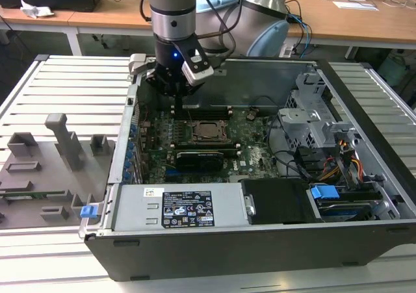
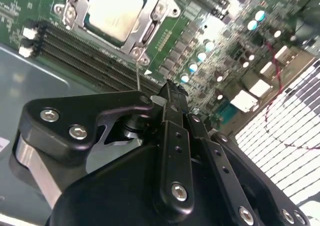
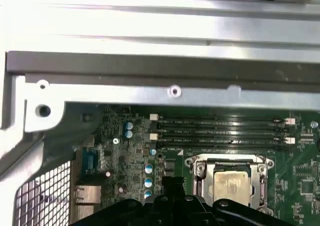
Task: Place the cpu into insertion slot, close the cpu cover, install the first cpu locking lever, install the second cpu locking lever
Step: 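Install the first cpu locking lever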
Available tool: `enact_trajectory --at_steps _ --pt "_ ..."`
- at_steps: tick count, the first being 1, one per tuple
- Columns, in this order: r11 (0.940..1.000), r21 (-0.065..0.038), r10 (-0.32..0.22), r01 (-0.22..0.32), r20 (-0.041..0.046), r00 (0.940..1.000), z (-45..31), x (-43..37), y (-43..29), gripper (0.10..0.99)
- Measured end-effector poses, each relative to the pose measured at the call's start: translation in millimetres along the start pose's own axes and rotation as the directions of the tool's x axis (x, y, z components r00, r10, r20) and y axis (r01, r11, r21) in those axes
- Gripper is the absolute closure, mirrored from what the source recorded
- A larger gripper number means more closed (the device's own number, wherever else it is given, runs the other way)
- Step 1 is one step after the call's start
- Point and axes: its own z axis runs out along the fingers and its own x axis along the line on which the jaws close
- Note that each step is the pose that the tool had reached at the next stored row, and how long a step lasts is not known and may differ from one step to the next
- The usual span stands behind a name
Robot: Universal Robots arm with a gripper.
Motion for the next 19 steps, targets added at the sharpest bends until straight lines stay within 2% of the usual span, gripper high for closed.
enact_trajectory --at_steps 6,13,19 --pt "1.0 0.0 -0.003 0.003 -0.0001 1.0 0.7 -1.1 8.7 0.98" --pt "1.0 0.001 -0.004 0.004 -0.0002 1.0 1.0 -3.3 9.1 0.98" --pt "1.0 0.002 -0.004 0.004 -0.0002 1.0 1.8 -11.5 8.8 0.98"
